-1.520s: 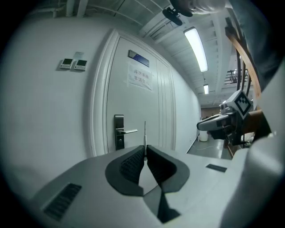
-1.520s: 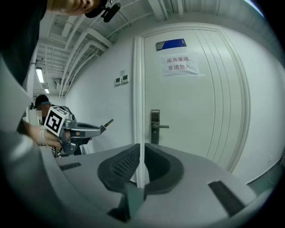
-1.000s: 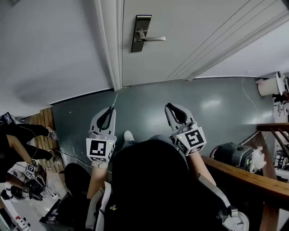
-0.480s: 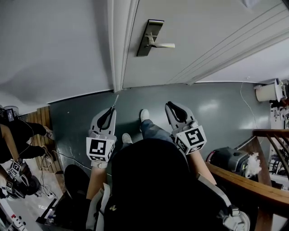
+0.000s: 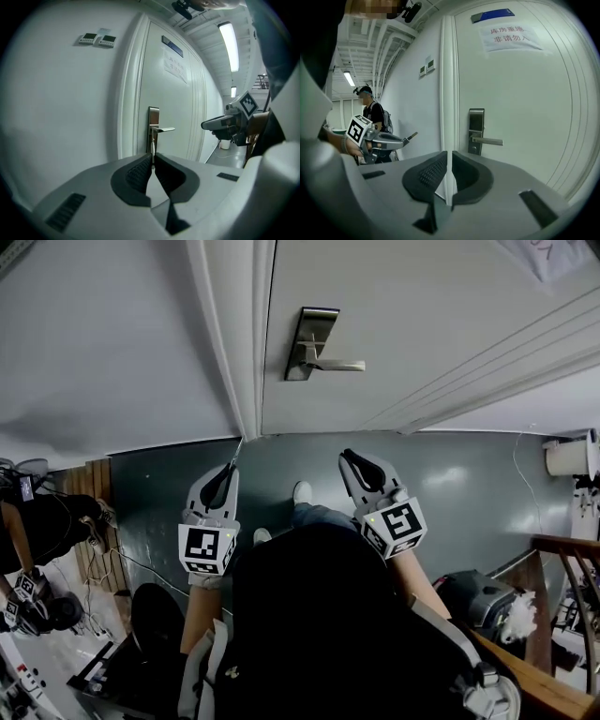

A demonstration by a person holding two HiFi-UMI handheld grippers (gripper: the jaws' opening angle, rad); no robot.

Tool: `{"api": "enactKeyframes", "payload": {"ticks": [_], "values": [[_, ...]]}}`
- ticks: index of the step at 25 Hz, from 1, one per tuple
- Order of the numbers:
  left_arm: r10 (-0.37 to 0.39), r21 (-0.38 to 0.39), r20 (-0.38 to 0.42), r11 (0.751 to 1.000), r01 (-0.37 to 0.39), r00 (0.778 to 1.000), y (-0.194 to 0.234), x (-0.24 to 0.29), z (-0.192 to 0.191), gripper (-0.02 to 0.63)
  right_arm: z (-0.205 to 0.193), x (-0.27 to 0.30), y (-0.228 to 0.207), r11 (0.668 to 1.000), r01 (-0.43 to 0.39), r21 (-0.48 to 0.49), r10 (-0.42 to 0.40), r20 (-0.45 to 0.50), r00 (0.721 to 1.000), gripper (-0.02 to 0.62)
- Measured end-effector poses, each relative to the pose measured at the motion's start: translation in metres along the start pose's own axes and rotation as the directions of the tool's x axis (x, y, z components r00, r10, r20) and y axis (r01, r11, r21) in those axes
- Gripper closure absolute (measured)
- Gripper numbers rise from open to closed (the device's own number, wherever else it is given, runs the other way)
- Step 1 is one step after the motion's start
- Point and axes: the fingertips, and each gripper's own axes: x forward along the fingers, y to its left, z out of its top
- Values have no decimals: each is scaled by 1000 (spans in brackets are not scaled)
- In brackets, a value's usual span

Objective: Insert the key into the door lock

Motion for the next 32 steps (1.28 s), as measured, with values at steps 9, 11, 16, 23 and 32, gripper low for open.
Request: {"api": "enactKeyframes", "payload": {"ticks": [9,11,16,23,32], "values": [[73,-79,-49,994,-76,996,-19,75,9,580,5,30,-69,990,-140,9,140,11,990,568],[88,-107,-51,990,-93,995,-22,90,13,580,4,34,-84,985,-173,13,172,17,985,566],[107,-175,-51,978,-115,993,-29,122,20,580,3,38,-114,973,-225,45,225,25,974,568],[70,-312,-42,947,-79,997,-40,157,18,580,-3,40,-143,972,-224,72,222,29,975,568],[-15,-487,-24,873,1,1000,-36,188,-1,580,-17,40,-163,981,-151,118,152,-2,988,568]]}}
